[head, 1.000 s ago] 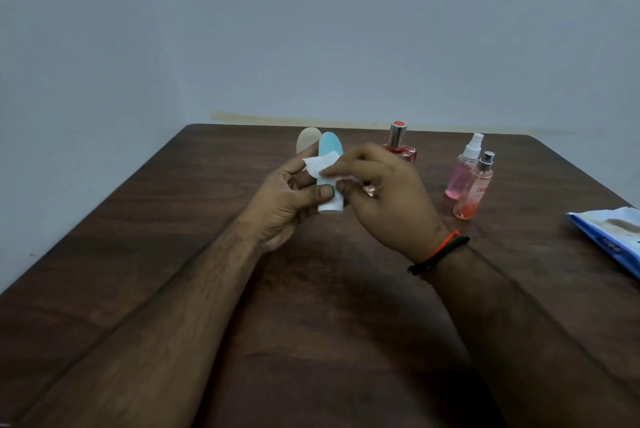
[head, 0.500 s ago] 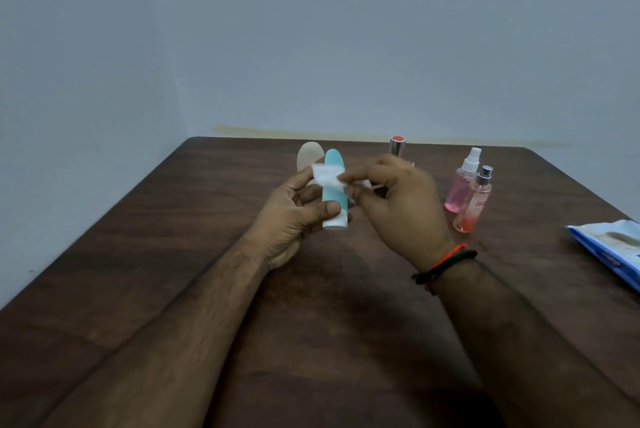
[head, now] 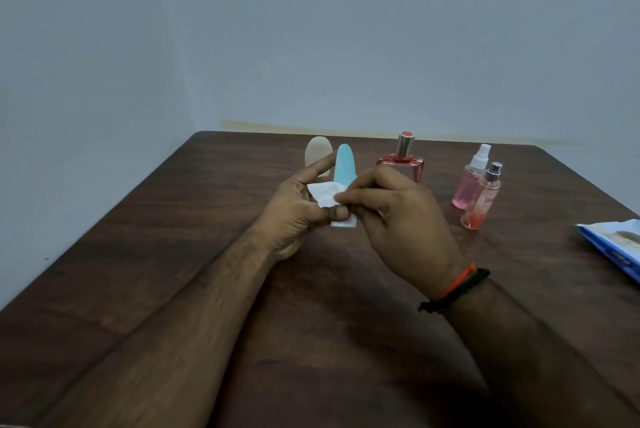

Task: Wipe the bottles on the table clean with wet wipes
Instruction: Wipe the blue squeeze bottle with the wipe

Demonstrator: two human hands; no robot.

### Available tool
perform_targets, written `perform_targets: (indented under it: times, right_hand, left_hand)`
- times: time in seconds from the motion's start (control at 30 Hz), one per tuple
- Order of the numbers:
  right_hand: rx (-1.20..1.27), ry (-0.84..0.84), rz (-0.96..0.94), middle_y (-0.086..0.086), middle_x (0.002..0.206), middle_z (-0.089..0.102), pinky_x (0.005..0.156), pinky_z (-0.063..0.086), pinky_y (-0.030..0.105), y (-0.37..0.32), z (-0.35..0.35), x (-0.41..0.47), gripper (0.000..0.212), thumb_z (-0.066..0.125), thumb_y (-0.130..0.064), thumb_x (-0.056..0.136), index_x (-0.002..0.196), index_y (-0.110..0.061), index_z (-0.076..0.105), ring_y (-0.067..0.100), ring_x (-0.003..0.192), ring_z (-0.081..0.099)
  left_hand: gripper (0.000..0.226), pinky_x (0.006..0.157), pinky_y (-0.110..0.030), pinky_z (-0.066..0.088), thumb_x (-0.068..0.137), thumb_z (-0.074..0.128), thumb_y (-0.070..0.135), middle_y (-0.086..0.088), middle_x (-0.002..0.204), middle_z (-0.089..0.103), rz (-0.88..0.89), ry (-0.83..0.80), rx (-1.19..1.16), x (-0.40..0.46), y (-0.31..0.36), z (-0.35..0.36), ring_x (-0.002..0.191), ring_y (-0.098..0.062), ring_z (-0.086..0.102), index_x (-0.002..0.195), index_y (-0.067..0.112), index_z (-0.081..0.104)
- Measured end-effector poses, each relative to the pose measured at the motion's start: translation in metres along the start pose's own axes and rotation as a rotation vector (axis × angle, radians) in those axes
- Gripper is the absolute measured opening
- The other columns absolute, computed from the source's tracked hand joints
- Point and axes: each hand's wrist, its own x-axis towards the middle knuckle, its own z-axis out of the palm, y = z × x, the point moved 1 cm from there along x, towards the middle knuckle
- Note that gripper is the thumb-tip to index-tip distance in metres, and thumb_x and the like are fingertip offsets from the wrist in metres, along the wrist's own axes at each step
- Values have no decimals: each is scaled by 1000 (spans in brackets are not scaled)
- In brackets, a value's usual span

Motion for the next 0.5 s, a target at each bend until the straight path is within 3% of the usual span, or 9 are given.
perform_targets:
  times: [0.1,0.2,0.27,0.37,0.5]
  right_hand:
    - [61,-64,63,-5,96,66,82,43,2,5,-9,-4,19,71,-9,87,102,-17,77,5,86,60]
    - [139,-131,173,-8,94,67,77,48,11,14,-19,1,19,73,-11,85,99,-22,78,5,84,61]
    - [168,-7,233,-8,91,67,74,51,17,18,-22,10,17,74,-11,84,96,-22,78,5,83,62]
    - [182,221,294,-10,91,65,72,45,7,16,-20,28,17,72,-9,85,97,-19,79,0,79,58]
    - [74,180,245,-1,96,66,75,40,7,9,-8,38,17,68,-6,87,98,-15,78,8,85,57]
  left_hand:
    - [89,80,-36,61,65,74,-19,-12,113,73,-31,-17,6,-1,-1,2,96,-24,71,143,17,48]
    - [104,84,-40,60,57,89,-5,-16,123,69,-61,-54,-88,0,-3,1,103,-28,70,148,12,41]
    - [111,93,-50,56,53,95,7,-20,133,62,-67,-92,-152,1,-3,-1,110,-36,66,149,11,40]
    - [104,102,-54,48,56,94,10,-23,140,55,-63,-111,-152,2,-1,-1,122,-43,58,147,11,43]
    - [101,103,-54,47,56,94,10,-20,136,59,-71,-93,-162,1,-1,0,119,-35,62,145,8,46]
